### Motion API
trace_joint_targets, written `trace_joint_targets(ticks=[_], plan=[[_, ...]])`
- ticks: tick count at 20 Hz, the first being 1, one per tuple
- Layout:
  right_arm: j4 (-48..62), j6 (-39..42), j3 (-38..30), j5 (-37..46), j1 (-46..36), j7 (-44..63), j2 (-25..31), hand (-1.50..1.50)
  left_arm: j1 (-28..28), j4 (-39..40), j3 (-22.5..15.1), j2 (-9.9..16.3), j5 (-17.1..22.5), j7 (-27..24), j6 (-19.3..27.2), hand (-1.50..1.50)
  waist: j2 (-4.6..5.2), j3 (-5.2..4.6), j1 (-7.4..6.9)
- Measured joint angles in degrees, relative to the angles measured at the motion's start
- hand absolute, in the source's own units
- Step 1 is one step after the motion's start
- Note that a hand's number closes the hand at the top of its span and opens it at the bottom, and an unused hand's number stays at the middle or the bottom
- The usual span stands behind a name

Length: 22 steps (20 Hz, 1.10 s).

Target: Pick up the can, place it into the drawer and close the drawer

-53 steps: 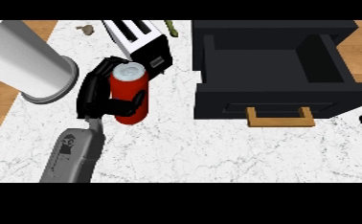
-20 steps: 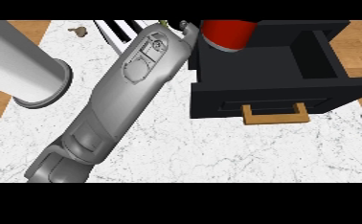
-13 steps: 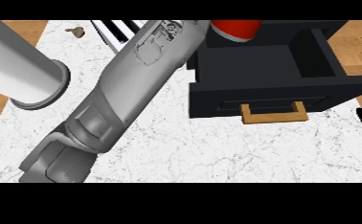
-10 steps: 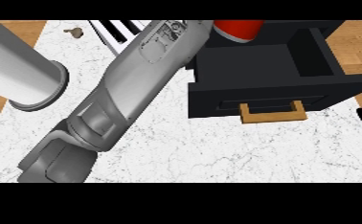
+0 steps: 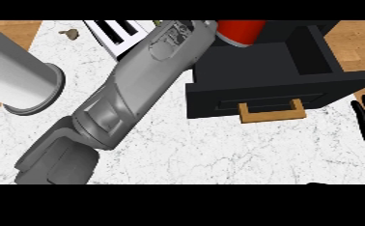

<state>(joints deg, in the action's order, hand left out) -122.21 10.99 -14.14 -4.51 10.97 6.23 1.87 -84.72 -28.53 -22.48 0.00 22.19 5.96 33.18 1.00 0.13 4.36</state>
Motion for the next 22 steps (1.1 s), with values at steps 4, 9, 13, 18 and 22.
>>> trace_joint_targets(ticks=[4,9,13,18,22], plan=[[0.9,0.2,-0.9,-0.7,-1.5,0.4,1.0,-1.50,0.0,2.5,-2.1,0.0,1.6,-2.4,1.4,1.50,0.19,0.02,0.55],[1.1,0.1,-0.6,-0.6,-1.8,0.3,0.8,-1.50,0.6,4.6,-4.9,0.0,3.3,-4.6,2.0,1.50,0.28,0.02,1.01],[1.5,0.4,-0.6,-0.7,-2.7,0.4,1.3,-1.50,1.2,5.6,-7.7,0.0,4.2,-5.8,3.7,1.50,0.50,0.05,1.97],[1.0,0.2,-0.2,-0.6,-4.0,1.5,1.7,-1.50,1.7,6.8,-10.6,0.0,4.9,-6.9,4.9,-1.50,0.65,0.04,2.50],[1.3,-0.4,1.1,0.6,-4.7,1.6,1.0,-1.50,3.2,6.8,-12.4,0.0,6.1,-7.7,7.1,-1.50,0.81,0.04,2.91]])
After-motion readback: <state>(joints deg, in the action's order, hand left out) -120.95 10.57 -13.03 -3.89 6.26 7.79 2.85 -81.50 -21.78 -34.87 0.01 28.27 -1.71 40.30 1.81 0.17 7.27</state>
